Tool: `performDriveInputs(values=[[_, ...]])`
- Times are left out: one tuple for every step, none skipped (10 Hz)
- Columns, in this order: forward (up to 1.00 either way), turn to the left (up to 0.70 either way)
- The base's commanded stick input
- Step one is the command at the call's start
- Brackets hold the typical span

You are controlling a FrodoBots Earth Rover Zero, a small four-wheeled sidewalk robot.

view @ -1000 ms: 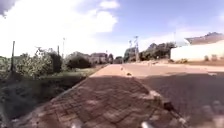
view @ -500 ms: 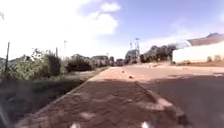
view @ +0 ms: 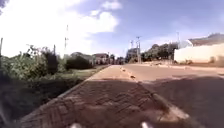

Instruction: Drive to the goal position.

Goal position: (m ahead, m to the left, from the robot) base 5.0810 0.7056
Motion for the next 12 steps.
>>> performDriveInputs(values=[[0.70, 0.00], [0.70, 0.00], [0.70, 0.00], [0.70, 0.00], [0.70, 0.00], [0.70, 0.00], [0.70, 0.00], [0.70, 0.00], [0.70, 0.00], [0.70, 0.00], [0.70, 0.00], [0.70, 0.00]])
